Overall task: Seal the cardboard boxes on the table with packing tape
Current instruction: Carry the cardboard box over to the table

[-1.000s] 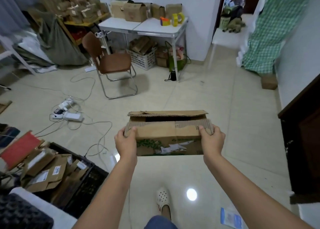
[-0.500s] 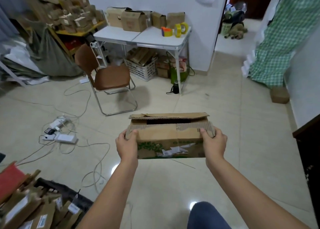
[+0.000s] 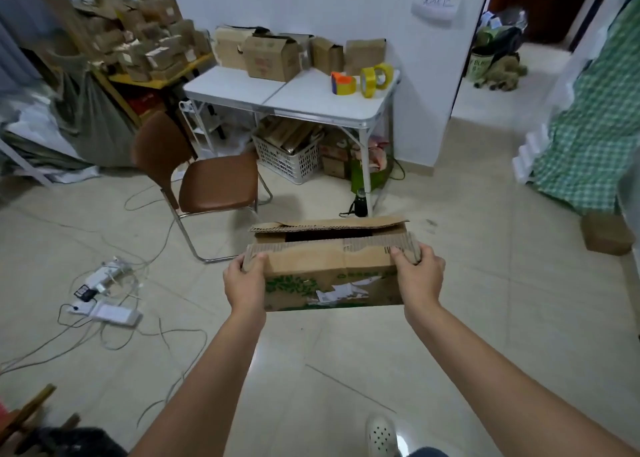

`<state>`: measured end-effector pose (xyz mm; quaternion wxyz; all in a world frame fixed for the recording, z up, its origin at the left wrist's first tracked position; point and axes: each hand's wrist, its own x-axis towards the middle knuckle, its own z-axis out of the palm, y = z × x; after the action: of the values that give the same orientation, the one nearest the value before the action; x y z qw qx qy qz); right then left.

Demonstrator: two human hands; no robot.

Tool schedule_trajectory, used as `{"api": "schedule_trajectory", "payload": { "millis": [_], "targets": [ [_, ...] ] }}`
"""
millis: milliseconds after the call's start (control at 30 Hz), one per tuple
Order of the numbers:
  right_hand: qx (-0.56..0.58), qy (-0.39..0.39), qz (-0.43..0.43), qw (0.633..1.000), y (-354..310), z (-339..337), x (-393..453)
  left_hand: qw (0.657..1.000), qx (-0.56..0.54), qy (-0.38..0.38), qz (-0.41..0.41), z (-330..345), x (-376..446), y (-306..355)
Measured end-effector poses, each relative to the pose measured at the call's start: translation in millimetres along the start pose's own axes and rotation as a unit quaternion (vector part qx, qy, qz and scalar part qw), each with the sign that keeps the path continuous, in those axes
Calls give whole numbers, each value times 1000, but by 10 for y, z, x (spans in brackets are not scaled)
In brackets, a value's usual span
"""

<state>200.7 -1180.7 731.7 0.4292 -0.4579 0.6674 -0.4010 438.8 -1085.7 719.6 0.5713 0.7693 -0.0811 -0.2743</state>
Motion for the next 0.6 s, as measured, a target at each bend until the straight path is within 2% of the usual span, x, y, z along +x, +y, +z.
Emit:
{"api": "schedule_trajectory", "payload": {
  "millis": [300, 600],
  "targets": [
    [-23, -33, 19, 999, -387, 750, 1165, 1000, -3, 24, -17, 728, 847, 509],
    [-27, -23, 5, 999, -1009, 2036, 2210, 1000, 5, 14, -10, 1283, 2508, 1087]
  ]
}}
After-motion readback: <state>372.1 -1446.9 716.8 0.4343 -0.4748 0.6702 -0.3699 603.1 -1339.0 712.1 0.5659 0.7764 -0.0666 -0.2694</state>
